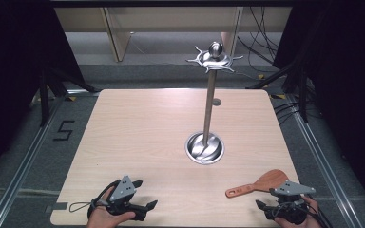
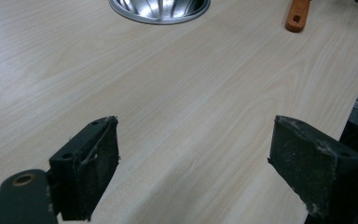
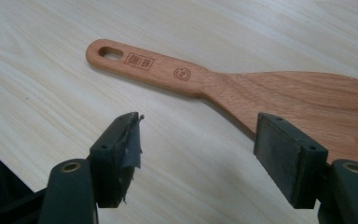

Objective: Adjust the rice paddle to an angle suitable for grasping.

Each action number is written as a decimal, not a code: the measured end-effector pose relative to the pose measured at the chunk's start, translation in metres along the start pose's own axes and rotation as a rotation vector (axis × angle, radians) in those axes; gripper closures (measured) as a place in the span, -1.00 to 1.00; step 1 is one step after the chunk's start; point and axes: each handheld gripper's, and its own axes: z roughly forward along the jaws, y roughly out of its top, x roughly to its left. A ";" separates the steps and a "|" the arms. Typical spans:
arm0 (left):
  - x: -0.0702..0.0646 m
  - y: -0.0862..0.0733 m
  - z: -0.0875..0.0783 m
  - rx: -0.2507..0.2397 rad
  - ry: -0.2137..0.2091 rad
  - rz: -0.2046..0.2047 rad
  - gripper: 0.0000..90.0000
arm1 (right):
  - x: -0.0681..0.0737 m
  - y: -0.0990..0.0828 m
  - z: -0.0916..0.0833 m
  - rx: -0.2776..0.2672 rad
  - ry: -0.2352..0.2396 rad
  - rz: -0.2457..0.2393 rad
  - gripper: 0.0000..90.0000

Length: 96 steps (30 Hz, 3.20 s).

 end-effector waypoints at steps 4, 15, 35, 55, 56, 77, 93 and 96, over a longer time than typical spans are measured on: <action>-0.003 0.000 0.000 0.002 -0.001 -0.011 -0.67 | 0.005 0.000 0.001 -0.001 0.010 0.025 -0.28; -0.002 0.001 -0.001 0.014 0.015 0.000 -0.67 | 0.006 0.015 0.002 0.029 0.081 -0.071 -0.41; -0.001 0.001 -0.001 -0.007 0.011 -0.010 -0.67 | 0.010 0.068 0.046 0.190 0.120 -0.307 -0.57; -0.001 0.001 -0.001 -0.005 0.014 -0.012 -0.67 | 0.009 0.077 0.066 0.352 0.185 -0.345 -0.13; -0.001 0.001 -0.001 -0.005 0.014 -0.012 -0.67 | 0.009 0.077 0.066 0.352 0.185 -0.345 -0.13; -0.002 0.001 -0.001 -0.010 0.024 -0.040 -0.67 | 0.017 0.101 0.077 0.476 0.162 -0.378 0.43; -0.002 0.002 -0.002 -0.015 0.019 -0.038 -0.67 | 0.014 0.104 0.071 0.442 0.132 -0.386 0.47; -0.001 0.002 -0.002 -0.020 0.018 -0.016 -0.67 | 0.014 0.104 0.065 0.423 0.136 -0.375 0.47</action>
